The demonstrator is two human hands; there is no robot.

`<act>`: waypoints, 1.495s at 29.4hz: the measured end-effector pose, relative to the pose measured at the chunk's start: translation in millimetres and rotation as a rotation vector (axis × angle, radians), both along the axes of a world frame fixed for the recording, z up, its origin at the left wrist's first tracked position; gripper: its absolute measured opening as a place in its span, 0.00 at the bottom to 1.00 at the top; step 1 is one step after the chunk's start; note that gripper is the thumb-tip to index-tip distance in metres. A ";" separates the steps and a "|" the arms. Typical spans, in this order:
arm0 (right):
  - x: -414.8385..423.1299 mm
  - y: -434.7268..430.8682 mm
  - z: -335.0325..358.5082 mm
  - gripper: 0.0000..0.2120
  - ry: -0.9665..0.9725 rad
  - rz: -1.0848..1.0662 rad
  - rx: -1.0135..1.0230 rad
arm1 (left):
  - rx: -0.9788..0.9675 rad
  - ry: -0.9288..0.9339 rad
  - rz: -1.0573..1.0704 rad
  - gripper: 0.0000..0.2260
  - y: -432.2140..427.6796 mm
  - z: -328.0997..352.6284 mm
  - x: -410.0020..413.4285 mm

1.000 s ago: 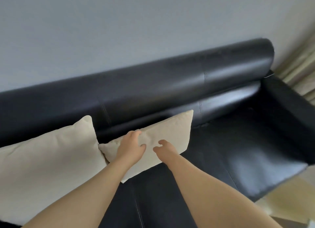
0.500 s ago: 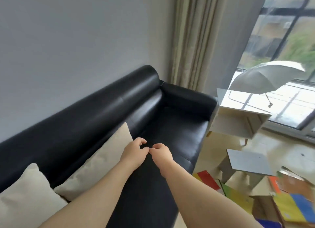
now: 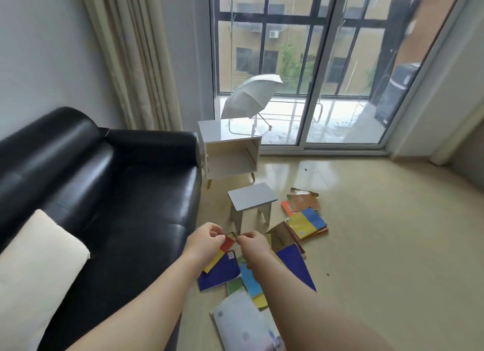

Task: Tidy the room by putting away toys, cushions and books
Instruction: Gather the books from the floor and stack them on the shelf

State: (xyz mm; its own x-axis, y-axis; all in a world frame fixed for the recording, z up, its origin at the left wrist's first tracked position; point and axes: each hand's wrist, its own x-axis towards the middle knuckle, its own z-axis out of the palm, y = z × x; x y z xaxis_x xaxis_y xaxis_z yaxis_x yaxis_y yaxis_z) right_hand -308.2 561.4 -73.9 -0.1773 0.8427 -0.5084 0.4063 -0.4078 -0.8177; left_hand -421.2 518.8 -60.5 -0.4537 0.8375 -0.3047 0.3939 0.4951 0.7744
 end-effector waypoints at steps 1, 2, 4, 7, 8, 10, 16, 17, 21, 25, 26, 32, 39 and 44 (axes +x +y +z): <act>35.0 -3.4 -2.7 0.12 -0.008 -0.030 -0.018 | -0.025 -0.008 -0.033 0.11 -0.9 -3.2 35.3; 71.6 -11.4 -9.1 0.11 -0.028 -0.059 -0.052 | -0.030 -0.036 -0.050 0.11 -5.7 -9.6 67.5; 104.0 -18.2 -23.6 0.10 -0.039 -0.090 -0.066 | -0.039 -0.058 -0.061 0.11 -11.7 -20.6 92.9; 150.3 -25.7 -36.5 0.09 -0.037 -0.151 -0.094 | -0.105 -0.082 -0.097 0.12 -17.1 -37.3 132.5; 161.5 -26.7 -38.8 0.10 -0.036 -0.171 -0.109 | -0.114 -0.087 -0.104 0.12 -18.4 -42.0 141.9; 179.6 -22.4 -43.5 0.11 -0.034 -0.213 -0.101 | -0.118 -0.078 -0.111 0.12 -13.0 -46.0 156.4; 183.3 7.1 -68.8 0.09 -0.045 -0.260 -0.202 | -0.152 -0.115 -0.142 0.10 23.7 -67.2 162.0; 180.1 9.3 -69.6 0.10 -0.050 -0.260 -0.206 | -0.156 -0.108 -0.148 0.10 26.2 -66.8 162.0; 163.3 63.7 -60.1 0.12 -0.021 -0.265 -0.163 | -0.094 -0.084 -0.188 0.11 87.0 -55.6 152.1; 176.5 106.4 -53.7 0.07 0.050 -0.322 -0.179 | -0.089 -0.041 -0.262 0.11 141.4 -46.8 164.0; 187.0 121.7 -53.3 0.07 0.038 -0.342 -0.167 | -0.084 -0.039 -0.284 0.11 156.3 -44.2 173.7; 248.0 219.9 -61.5 0.09 0.069 -0.368 -0.140 | -0.083 -0.089 -0.245 0.11 259.4 -54.6 228.7; 361.7 367.6 -51.4 0.06 0.022 -0.290 -0.100 | -0.047 -0.199 -0.053 0.11 392.9 -56.8 329.4; 399.4 453.3 -48.1 0.06 0.003 -0.208 -0.154 | -0.071 -0.213 0.026 0.10 469.9 -52.2 375.8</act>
